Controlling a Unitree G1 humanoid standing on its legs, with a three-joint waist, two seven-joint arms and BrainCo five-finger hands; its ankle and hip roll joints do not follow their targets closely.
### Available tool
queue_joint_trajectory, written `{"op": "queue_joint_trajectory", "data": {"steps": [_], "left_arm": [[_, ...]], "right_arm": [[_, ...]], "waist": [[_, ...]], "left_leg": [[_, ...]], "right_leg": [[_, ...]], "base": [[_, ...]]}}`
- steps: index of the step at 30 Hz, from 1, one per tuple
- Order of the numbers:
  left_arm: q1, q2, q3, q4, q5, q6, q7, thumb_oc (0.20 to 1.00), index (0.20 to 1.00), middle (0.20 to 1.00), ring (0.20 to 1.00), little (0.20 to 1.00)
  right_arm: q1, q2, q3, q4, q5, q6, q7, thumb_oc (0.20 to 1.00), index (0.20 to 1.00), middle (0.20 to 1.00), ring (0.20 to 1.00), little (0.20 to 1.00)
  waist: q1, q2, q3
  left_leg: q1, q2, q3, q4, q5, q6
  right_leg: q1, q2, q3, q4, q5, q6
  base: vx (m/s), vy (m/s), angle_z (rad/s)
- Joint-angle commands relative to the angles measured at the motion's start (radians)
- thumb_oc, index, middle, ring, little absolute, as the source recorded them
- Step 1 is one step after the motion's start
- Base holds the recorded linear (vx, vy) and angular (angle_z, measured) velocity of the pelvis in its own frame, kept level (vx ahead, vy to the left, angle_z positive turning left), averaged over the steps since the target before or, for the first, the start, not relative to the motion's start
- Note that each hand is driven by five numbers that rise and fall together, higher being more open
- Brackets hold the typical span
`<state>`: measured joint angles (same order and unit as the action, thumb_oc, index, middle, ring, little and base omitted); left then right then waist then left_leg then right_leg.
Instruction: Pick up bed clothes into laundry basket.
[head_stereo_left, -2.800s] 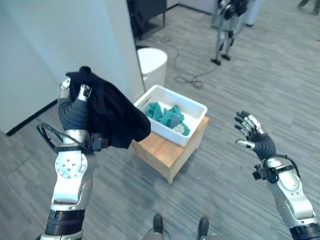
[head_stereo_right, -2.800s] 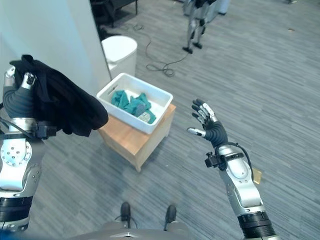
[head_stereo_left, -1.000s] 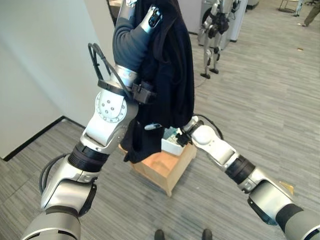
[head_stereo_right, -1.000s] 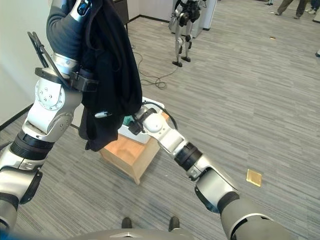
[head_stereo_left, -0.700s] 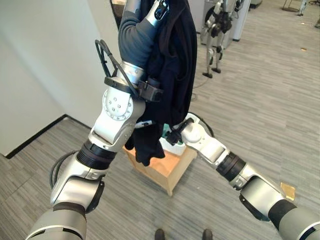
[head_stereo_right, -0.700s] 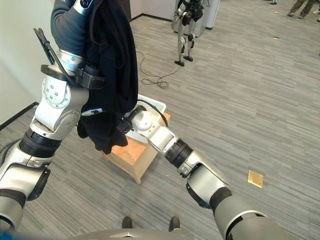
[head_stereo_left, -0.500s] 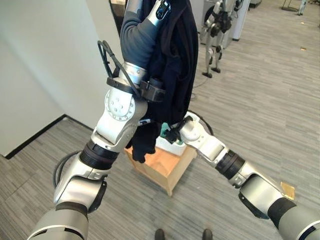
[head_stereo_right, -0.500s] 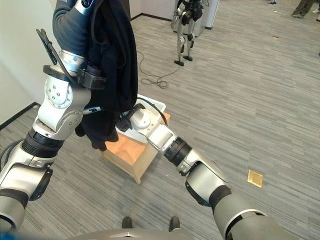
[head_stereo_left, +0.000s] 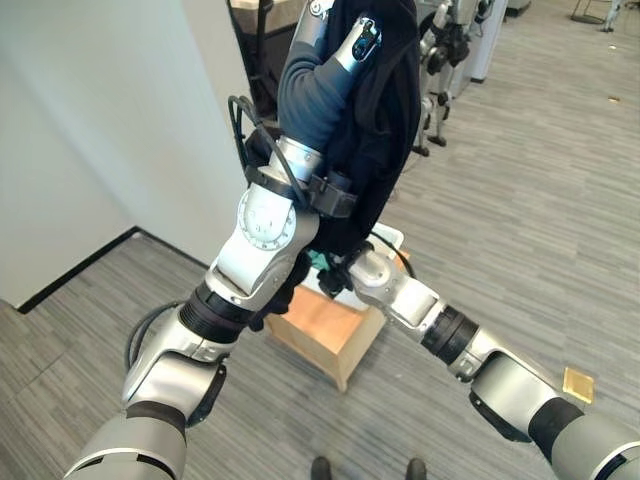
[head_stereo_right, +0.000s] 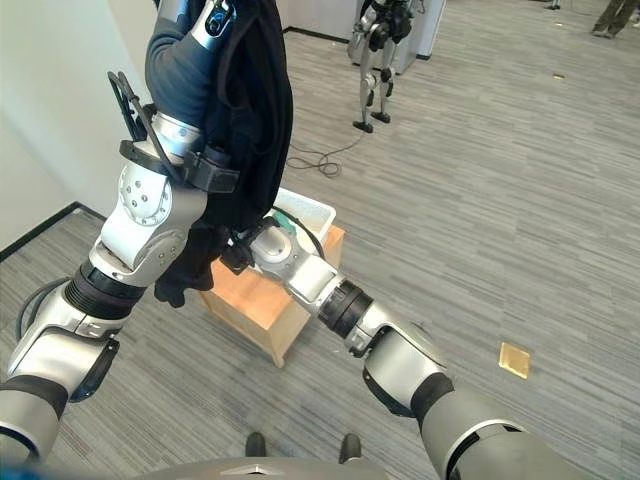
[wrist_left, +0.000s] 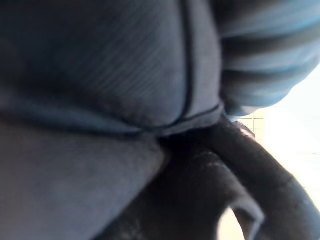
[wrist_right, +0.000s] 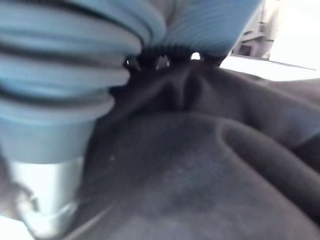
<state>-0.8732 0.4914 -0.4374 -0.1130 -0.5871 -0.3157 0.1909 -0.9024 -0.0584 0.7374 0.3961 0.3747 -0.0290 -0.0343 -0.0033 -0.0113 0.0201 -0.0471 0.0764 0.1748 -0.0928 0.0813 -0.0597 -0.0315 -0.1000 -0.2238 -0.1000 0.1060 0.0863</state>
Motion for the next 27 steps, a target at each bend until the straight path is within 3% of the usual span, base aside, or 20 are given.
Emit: {"op": "queue_joint_trajectory", "data": {"steps": [1, 13, 15, 16, 27], "left_arm": [[-0.178, -0.027, -0.037, 0.002, -0.03, -0.03, -0.004, 0.2, 0.2, 0.2, 0.2, 0.2], [-0.149, -0.025, -0.033, 0.009, -0.016, -0.021, -0.003, 0.2, 0.2, 0.2, 0.2, 0.2], [-0.151, -0.02, -0.034, 0.012, -0.011, -0.02, -0.003, 0.567, 0.567, 0.567, 0.567, 0.567], [-0.153, -0.011, -0.036, 0.015, -0.006, -0.02, -0.005, 1.0, 1.0, 1.0, 1.0, 1.0], [-0.15, 0.126, -0.006, 0.027, 0.023, -0.029, -0.01, 1.0, 1.0, 1.0, 1.0, 1.0]], "right_arm": [[-0.117, 0.066, -0.022, -0.016, 0.034, -0.049, 0.008, 0.2, 0.2, 0.2, 0.2, 0.2], [-0.111, 0.042, -0.055, -0.046, 0.023, -0.056, -0.022, 0.2, 0.2, 0.2, 0.2, 0.2], [-0.111, 0.041, -0.057, -0.04, 0.022, -0.055, -0.024, 0.2, 0.2, 0.2, 0.2, 0.2], [-0.112, 0.039, -0.06, -0.035, 0.021, -0.056, -0.026, 0.2, 0.2, 0.2, 0.2, 0.2], [-0.116, 0.008, -0.083, 0.045, -0.012, -0.053, -0.03, 0.2, 0.2, 0.2, 0.2, 0.2]], "waist": [[0.005, -0.043, 0.011], [-0.001, -0.042, 0.012], [-0.001, -0.042, 0.012], [-0.001, -0.041, 0.012], [0.018, -0.035, 0.006]], "left_leg": [[0.037, -0.028, -0.01, 0.006, -0.066, -0.001], [0.039, -0.029, -0.002, 0.006, -0.068, 0.001], [0.039, -0.029, -0.002, 0.006, -0.068, 0.001], [0.039, -0.029, -0.002, 0.006, -0.067, 0.001], [0.039, -0.029, -0.007, 0.006, -0.067, -0.001]], "right_leg": [[0.022, -0.05, -0.013, 0.013, -0.054, 0.059], [0.017, -0.051, -0.005, 0.013, -0.051, 0.061], [0.017, -0.051, -0.005, 0.013, -0.05, 0.061], [0.017, -0.051, -0.005, 0.013, -0.049, 0.062], [0.019, -0.051, -0.008, 0.013, -0.049, 0.062]], "base": [[0.0, 0.0, 0.0], [0.0, 0.0, 0.0], [0.0, 0.0, 0.0], [0.0, 0.0, 0.0], [0.0, 0.0, 0.0]]}}
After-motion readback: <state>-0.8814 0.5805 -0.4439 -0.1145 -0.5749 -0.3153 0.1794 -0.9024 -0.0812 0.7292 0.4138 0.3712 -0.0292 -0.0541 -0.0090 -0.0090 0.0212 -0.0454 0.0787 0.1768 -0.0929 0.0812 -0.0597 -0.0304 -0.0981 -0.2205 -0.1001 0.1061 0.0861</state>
